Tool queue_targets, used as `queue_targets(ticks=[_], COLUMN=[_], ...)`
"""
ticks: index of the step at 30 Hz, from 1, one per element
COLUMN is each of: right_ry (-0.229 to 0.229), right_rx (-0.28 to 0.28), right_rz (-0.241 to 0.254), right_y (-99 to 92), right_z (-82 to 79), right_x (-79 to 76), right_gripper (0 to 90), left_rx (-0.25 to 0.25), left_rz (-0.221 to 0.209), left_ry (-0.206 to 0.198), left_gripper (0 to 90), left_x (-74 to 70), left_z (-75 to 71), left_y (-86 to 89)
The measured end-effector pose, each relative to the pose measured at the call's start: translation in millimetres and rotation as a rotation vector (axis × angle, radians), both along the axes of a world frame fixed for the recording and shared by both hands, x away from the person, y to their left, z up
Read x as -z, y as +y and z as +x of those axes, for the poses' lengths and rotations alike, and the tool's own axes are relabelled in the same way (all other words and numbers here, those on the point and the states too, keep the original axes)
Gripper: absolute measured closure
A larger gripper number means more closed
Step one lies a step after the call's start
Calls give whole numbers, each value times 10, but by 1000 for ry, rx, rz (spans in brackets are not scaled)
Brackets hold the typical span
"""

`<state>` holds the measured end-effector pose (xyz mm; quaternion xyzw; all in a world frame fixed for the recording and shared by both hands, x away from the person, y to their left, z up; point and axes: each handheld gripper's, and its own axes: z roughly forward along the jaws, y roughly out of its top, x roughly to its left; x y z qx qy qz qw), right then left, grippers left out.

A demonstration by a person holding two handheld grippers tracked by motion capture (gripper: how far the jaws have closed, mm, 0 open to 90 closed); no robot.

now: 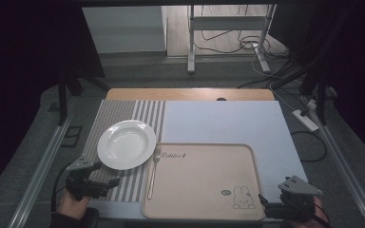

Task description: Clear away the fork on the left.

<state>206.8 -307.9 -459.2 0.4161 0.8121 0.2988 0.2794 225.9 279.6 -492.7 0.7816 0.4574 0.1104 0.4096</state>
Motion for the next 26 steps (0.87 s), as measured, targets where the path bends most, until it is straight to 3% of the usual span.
queue_targets(ticks=[17, 26], right_ry=[-1, 0], right_rx=[2, 3], right_rz=[-2, -7], right_y=[3, 8], right_z=[0, 6], right_x=[-1, 7], right_gripper=[0, 0], left_rx=[-47, -32], left_rz=[48, 61], left_ry=[-31, -27], left_gripper=[0, 0], left_x=[-24, -24], left_z=[-203, -217], left_y=[122, 124])
